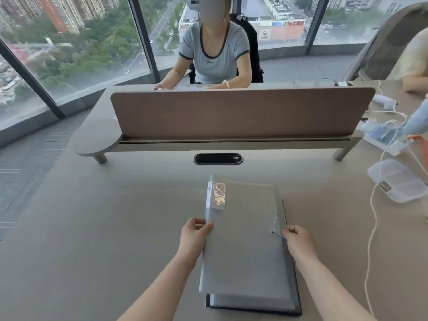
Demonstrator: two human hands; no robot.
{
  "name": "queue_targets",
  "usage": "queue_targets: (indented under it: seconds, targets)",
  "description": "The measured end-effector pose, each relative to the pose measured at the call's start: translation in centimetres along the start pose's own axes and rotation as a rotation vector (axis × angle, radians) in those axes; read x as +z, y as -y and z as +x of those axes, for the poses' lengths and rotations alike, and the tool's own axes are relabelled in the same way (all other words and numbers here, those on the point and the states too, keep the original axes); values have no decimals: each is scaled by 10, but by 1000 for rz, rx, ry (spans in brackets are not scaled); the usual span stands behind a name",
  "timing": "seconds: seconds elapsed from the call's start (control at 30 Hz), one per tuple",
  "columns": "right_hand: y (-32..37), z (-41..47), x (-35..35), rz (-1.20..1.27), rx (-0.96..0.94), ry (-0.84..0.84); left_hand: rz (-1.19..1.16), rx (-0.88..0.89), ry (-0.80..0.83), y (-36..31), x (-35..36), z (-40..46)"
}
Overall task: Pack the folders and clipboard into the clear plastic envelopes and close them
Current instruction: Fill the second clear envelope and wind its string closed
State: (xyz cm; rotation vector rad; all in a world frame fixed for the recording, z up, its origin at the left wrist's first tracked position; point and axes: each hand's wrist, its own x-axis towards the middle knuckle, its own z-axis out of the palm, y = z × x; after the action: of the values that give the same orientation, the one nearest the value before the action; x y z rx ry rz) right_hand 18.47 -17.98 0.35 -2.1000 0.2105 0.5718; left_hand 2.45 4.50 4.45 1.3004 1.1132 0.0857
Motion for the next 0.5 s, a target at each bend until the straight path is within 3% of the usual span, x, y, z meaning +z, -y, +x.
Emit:
queue_targets:
  seconds: [0.5]
  targets:
    - [-40, 2, -9, -90, 85, 22, 305, 37, -93, 30, 26, -5]
